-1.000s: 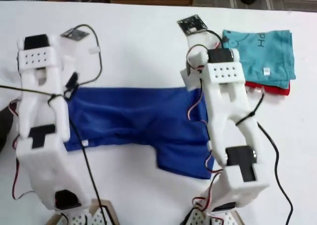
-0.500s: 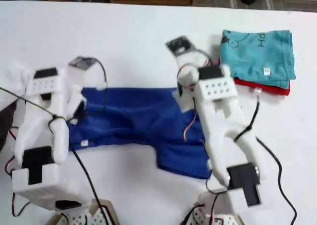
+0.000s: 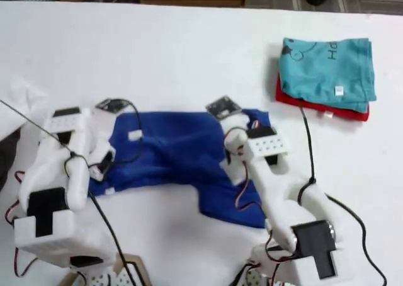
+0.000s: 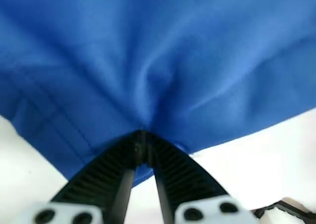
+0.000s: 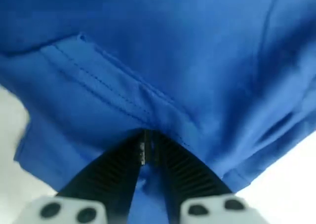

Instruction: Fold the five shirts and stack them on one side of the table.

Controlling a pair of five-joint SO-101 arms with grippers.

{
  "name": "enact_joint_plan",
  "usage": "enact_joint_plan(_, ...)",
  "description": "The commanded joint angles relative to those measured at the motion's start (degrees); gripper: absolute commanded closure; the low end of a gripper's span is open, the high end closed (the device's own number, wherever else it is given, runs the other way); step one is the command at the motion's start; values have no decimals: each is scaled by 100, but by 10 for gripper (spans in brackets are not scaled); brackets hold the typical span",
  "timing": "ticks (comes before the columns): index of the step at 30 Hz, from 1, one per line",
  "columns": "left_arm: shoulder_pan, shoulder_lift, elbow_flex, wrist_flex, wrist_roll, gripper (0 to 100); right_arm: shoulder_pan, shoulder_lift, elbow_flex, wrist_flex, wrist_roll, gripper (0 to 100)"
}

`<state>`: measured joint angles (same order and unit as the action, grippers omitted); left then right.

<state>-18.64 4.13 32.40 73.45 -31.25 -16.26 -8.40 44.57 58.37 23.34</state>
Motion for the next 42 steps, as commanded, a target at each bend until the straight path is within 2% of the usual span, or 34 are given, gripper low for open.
enact_joint_plan(1,-9,-290,13,-53,-105,975,40,-277,70,233,220,978)
enact_joint_plan(5,0,-246,48,-396,-88,975,40,-769,70,532,299,978)
enact_joint_plan(10,18,-255,488,-1046,-62,975,40,-2158,62,954,299,975)
enact_joint_plan(14,9,-299,866,-1582,-53,975,22,-2958,97,831,299,974)
enact_joint_plan(17,18,-299,840,-1591,-53,975,22,-2818,97,488,264,954)
enact_joint_plan(21,18,-299,866,-1609,-53,975,-4,-2176,62,409,264,848)
enact_joint_plan(23,18,-290,866,-1609,-53,975,-13,-1851,62,391,290,833)
enact_joint_plan(29,18,-264,848,-1609,-44,975,22,-1042,53,382,308,838)
enact_joint_plan(38,18,-264,857,-1609,-44,975,31,-629,53,321,334,842)
enact_joint_plan(40,18,-264,857,-1609,-44,975,31,-646,53,321,545,884)
enact_joint_plan(42,18,-264,857,-1609,-44,975,31,-673,53,303,747,977)
